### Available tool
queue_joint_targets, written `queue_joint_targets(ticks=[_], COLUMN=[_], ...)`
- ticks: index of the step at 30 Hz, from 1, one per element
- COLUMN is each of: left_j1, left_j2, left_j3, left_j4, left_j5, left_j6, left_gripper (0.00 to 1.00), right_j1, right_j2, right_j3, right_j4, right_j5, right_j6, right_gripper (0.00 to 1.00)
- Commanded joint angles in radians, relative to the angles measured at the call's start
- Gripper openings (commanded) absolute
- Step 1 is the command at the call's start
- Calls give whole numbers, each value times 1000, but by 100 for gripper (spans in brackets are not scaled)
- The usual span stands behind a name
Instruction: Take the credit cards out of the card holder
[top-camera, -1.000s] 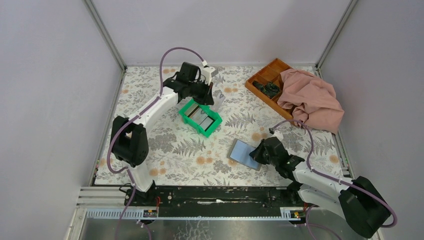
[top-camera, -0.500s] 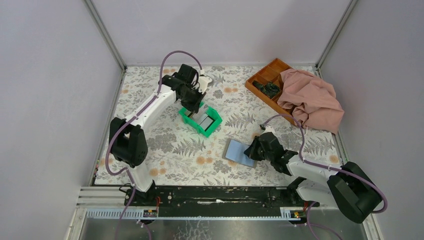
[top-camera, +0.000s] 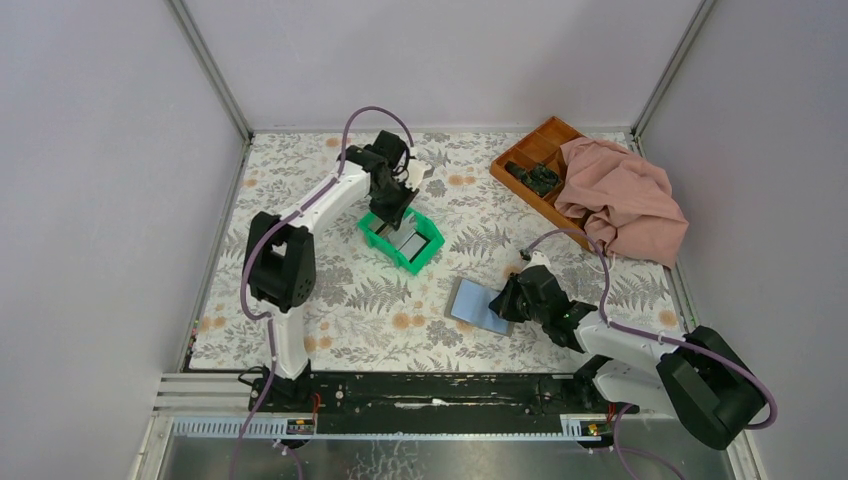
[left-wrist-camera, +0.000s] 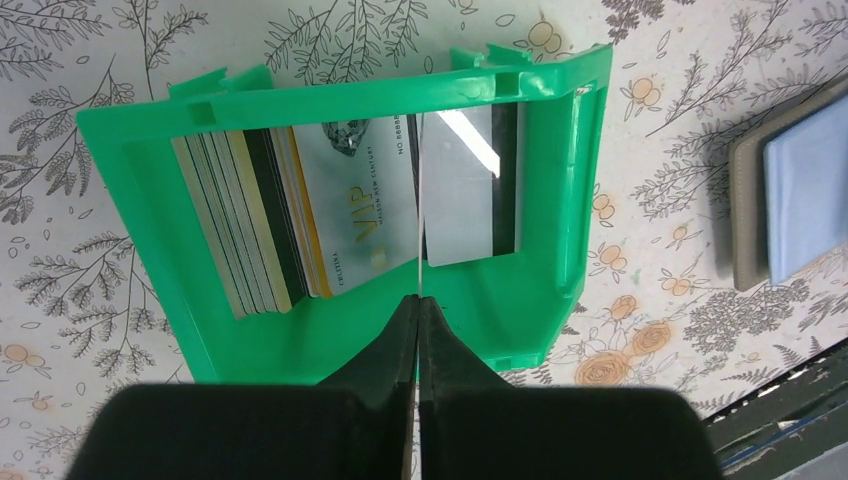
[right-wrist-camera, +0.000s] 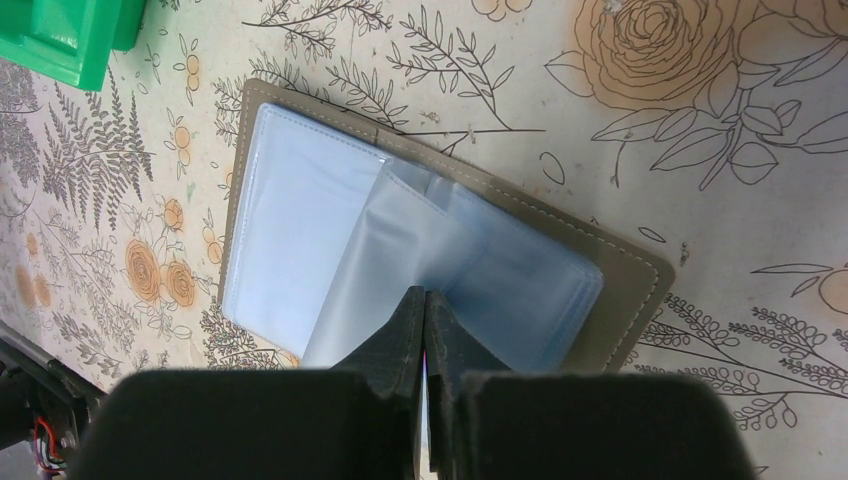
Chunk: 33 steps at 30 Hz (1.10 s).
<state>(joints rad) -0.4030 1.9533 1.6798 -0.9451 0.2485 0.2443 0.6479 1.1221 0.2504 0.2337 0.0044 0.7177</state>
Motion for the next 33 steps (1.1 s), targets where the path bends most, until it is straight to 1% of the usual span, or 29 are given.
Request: queue_joint_targets(ticks=[1,2,4,7,8,9,10,11,13,14,17,19,21,22,23,24,25,26,29,33], left_j1=[6,6,5,4,4,5,5,4,5,3,-24,-84,-176,-240,-269,-321,-352,-383,-458,-498], left_j2=[5,-4,-41,-96,-113,-133,-153,-173,-222,-256,-376,-453,-496,-507,-509,-507,-499,-487,-453,-451], left_j3=[17,2,-34,-74,-82,-91,-98,-108,-133,-152,-263,-338,-391,-413,-438,-472,-503,-535,-650,-789], left_j4=[-9,7,58,119,140,155,173,199,254,289,446,548,616,646,677,719,759,795,896,960], left_j5=[-20,-29,-73,-107,-115,-130,-155,-181,-203,-181,-60,-40,-35,-31,-21,-3,26,39,-38,-140], left_j6=[36,36,21,-3,-16,-30,-54,-85,-168,-200,-275,-305,-311,-316,-327,-344,-361,-386,-439,-476], left_gripper=[6,11,29,52,56,57,56,52,40,36,26,15,5,0,0,0,0,0,0,0], right_j1=[6,6,6,6,6,6,7,8,16,20,23,22,23,24,24,24,25,29,61,91], right_j2=[33,34,35,28,18,-1,-32,-72,-174,-240,-343,-368,-359,-340,-315,-291,-263,-235,-149,-35], right_j3=[-13,-13,-12,-13,-16,-17,-24,-33,-43,-39,17,63,107,122,134,141,144,146,171,201], right_j4=[-114,-114,-114,-115,-111,-112,-107,-97,-107,-127,-229,-288,-307,-309,-307,-295,-282,-262,-232,-197], right_j5=[-4,-4,-4,-4,-8,-13,-30,-48,-59,-52,1,21,21,13,1,-12,-31,-53,-72,-91], right_j6=[-35,-35,-35,-35,-43,-60,-73,-84,-105,-115,-155,-184,-209,-216,-219,-217,-214,-210,-196,-167], right_gripper=[4,4,5,5,4,6,8,10,15,17,23,30,35,34,29,13,2,0,0,0])
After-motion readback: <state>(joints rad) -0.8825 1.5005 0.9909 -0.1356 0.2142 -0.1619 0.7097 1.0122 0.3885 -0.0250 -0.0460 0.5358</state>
